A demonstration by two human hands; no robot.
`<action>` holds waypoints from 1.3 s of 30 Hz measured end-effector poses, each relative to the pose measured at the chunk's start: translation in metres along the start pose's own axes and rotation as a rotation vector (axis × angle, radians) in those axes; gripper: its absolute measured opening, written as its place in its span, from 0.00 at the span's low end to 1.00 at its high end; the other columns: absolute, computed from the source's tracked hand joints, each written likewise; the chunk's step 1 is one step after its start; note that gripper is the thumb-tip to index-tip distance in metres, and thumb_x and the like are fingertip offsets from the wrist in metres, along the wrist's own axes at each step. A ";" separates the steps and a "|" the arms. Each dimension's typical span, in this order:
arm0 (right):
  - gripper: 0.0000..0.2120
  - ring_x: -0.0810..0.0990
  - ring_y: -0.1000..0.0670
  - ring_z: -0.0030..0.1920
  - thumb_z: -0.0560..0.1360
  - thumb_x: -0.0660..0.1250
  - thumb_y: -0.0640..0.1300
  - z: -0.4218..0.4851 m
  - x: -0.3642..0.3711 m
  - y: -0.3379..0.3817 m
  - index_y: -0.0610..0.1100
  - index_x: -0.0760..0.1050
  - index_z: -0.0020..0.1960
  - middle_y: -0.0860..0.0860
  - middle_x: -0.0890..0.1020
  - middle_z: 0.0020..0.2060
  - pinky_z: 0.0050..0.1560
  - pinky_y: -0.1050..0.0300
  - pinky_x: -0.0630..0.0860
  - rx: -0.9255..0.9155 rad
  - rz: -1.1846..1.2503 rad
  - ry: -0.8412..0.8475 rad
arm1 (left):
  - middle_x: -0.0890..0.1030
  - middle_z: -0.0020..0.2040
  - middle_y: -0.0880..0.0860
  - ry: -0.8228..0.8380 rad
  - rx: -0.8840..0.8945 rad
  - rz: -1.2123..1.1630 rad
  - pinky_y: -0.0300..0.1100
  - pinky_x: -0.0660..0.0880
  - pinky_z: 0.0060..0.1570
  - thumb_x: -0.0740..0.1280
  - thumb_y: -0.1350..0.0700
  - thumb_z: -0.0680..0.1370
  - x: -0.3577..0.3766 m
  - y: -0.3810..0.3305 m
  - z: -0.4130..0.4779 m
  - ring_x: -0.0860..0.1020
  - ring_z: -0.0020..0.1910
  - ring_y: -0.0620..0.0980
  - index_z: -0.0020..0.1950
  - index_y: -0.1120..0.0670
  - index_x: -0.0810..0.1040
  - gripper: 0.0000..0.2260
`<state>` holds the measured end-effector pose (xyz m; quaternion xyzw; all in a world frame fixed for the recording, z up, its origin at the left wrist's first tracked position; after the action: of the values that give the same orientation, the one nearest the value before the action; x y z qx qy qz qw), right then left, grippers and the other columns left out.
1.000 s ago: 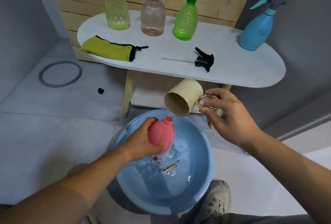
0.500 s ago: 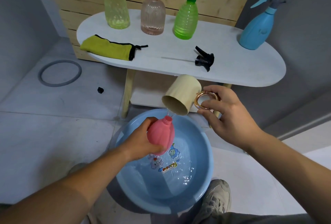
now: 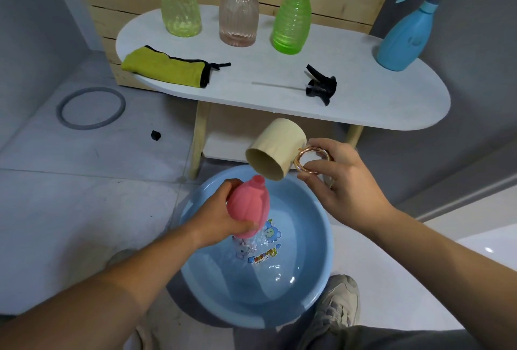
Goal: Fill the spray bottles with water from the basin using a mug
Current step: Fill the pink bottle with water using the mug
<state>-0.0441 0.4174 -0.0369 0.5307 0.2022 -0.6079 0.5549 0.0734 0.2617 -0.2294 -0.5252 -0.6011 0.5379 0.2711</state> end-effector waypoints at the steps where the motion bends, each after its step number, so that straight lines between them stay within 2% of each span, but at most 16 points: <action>1: 0.07 0.78 0.44 0.59 0.77 0.71 0.45 0.000 0.005 -0.007 0.44 0.85 0.49 0.48 0.80 0.60 0.60 0.50 0.73 0.081 0.063 -0.007 | 0.74 0.64 0.42 -0.005 0.001 0.001 0.34 0.81 0.39 0.84 0.56 0.64 0.000 0.002 0.001 0.76 0.61 0.46 0.68 0.41 0.68 0.39; 3: 0.08 0.79 0.55 0.53 0.78 0.69 0.49 -0.005 0.020 -0.031 0.47 0.85 0.48 0.59 0.82 0.49 0.55 0.57 0.74 0.318 0.219 -0.013 | 0.73 0.67 0.44 -0.018 -0.009 0.029 0.36 0.81 0.43 0.85 0.56 0.64 -0.002 0.008 0.001 0.76 0.62 0.47 0.72 0.42 0.68 0.42; 4: 0.09 0.79 0.59 0.45 0.78 0.68 0.51 -0.009 0.032 -0.045 0.48 0.85 0.45 0.62 0.81 0.41 0.48 0.60 0.75 0.456 0.303 0.000 | 0.72 0.68 0.45 -0.024 -0.017 0.041 0.38 0.81 0.47 0.85 0.56 0.64 -0.003 0.011 0.001 0.75 0.64 0.48 0.74 0.43 0.67 0.43; 6: 0.16 0.74 0.55 0.33 0.78 0.67 0.54 -0.025 0.065 -0.072 0.45 0.81 0.38 0.57 0.77 0.31 0.37 0.58 0.71 0.704 0.440 0.069 | 0.72 0.69 0.47 -0.037 -0.036 0.026 0.43 0.81 0.52 0.85 0.57 0.64 -0.004 0.017 0.000 0.75 0.65 0.50 0.75 0.44 0.68 0.44; 8: 0.18 0.71 0.51 0.31 0.78 0.66 0.55 -0.044 0.103 -0.091 0.45 0.79 0.35 0.52 0.74 0.29 0.33 0.59 0.67 0.870 0.490 0.200 | 0.73 0.68 0.48 -0.052 -0.057 -0.021 0.45 0.83 0.50 0.85 0.61 0.63 -0.006 0.024 -0.001 0.76 0.64 0.51 0.73 0.45 0.70 0.42; 11: 0.18 0.71 0.51 0.31 0.80 0.64 0.55 -0.067 0.149 -0.111 0.43 0.81 0.40 0.51 0.74 0.29 0.32 0.59 0.67 0.958 0.386 0.377 | 0.74 0.65 0.47 -0.074 -0.088 -0.021 0.41 0.82 0.45 0.85 0.61 0.63 -0.011 0.033 -0.001 0.77 0.61 0.50 0.72 0.45 0.71 0.42; 13: 0.20 0.73 0.48 0.34 0.80 0.62 0.56 -0.072 0.174 -0.119 0.41 0.81 0.44 0.48 0.77 0.33 0.36 0.57 0.69 0.950 0.294 0.454 | 0.75 0.64 0.45 -0.098 -0.088 0.002 0.35 0.80 0.43 0.86 0.59 0.62 -0.016 0.037 0.000 0.78 0.60 0.48 0.71 0.44 0.71 0.42; 16: 0.19 0.79 0.40 0.46 0.82 0.59 0.54 -0.073 0.202 -0.123 0.41 0.80 0.48 0.41 0.81 0.44 0.48 0.51 0.74 0.884 0.164 0.518 | 0.74 0.64 0.44 -0.116 -0.111 0.054 0.43 0.81 0.49 0.86 0.56 0.62 -0.022 0.043 0.002 0.77 0.59 0.47 0.72 0.42 0.70 0.43; 18: 0.18 0.76 0.38 0.56 0.83 0.56 0.52 -0.068 0.216 -0.121 0.41 0.80 0.54 0.39 0.80 0.54 0.58 0.50 0.70 0.715 -0.017 0.547 | 0.73 0.65 0.44 -0.121 -0.112 0.071 0.43 0.80 0.50 0.85 0.56 0.63 -0.024 0.048 0.004 0.77 0.59 0.45 0.72 0.41 0.69 0.42; 20: 0.19 0.71 0.38 0.61 0.84 0.54 0.52 -0.070 0.230 -0.118 0.43 0.78 0.61 0.41 0.76 0.62 0.64 0.50 0.66 0.568 -0.124 0.567 | 0.73 0.65 0.44 -0.122 -0.114 0.077 0.38 0.77 0.48 0.84 0.57 0.64 -0.024 0.053 0.006 0.76 0.58 0.43 0.72 0.42 0.70 0.41; 22: 0.19 0.69 0.39 0.63 0.83 0.54 0.52 -0.078 0.244 -0.118 0.43 0.76 0.64 0.42 0.72 0.64 0.64 0.49 0.67 0.488 -0.191 0.605 | 0.74 0.64 0.43 -0.118 -0.114 0.074 0.36 0.76 0.47 0.84 0.58 0.64 -0.024 0.056 0.008 0.76 0.58 0.41 0.71 0.42 0.70 0.39; 25: 0.17 0.70 0.38 0.61 0.82 0.58 0.51 -0.085 0.258 -0.118 0.44 0.77 0.63 0.41 0.72 0.63 0.61 0.49 0.70 0.386 -0.257 0.623 | 0.74 0.63 0.40 -0.106 -0.129 0.076 0.34 0.76 0.46 0.84 0.58 0.64 -0.021 0.061 0.011 0.76 0.58 0.38 0.70 0.42 0.70 0.39; 28: 0.16 0.70 0.39 0.61 0.80 0.61 0.51 -0.086 0.265 -0.120 0.46 0.78 0.63 0.43 0.73 0.63 0.60 0.50 0.70 0.361 -0.296 0.639 | 0.74 0.65 0.44 -0.099 -0.149 0.098 0.41 0.78 0.52 0.85 0.57 0.64 -0.018 0.067 0.014 0.77 0.59 0.43 0.72 0.44 0.70 0.41; 30: 0.17 0.70 0.40 0.62 0.80 0.60 0.52 -0.087 0.270 -0.121 0.47 0.78 0.64 0.43 0.72 0.64 0.60 0.51 0.70 0.366 -0.305 0.649 | 0.74 0.66 0.45 -0.096 -0.159 0.111 0.47 0.80 0.56 0.85 0.56 0.64 -0.018 0.070 0.015 0.76 0.61 0.47 0.73 0.44 0.69 0.42; 32: 0.18 0.70 0.41 0.62 0.81 0.58 0.53 -0.087 0.273 -0.121 0.47 0.78 0.65 0.44 0.72 0.64 0.61 0.51 0.70 0.371 -0.305 0.651 | 0.74 0.66 0.44 -0.088 -0.166 0.114 0.49 0.81 0.57 0.85 0.54 0.63 -0.017 0.072 0.015 0.76 0.60 0.45 0.73 0.43 0.69 0.43; 39: 0.18 0.69 0.42 0.64 0.81 0.59 0.54 -0.090 0.277 -0.123 0.48 0.78 0.65 0.46 0.71 0.65 0.62 0.52 0.70 0.392 -0.299 0.682 | 0.72 0.65 0.42 -0.097 -0.149 0.104 0.35 0.76 0.47 0.85 0.55 0.64 -0.019 0.075 0.016 0.74 0.56 0.36 0.72 0.42 0.68 0.42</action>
<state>-0.0660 0.4025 -0.3520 0.7619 0.3294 -0.4983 0.2503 0.0903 0.2285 -0.2993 -0.5479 -0.6239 0.5296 0.1737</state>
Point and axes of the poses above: each hand's wrist, its own z-axis towards the middle knuckle, its own x-axis out of the palm, y = z × x, the point moved 9 cm from there along z, towards the middle knuckle
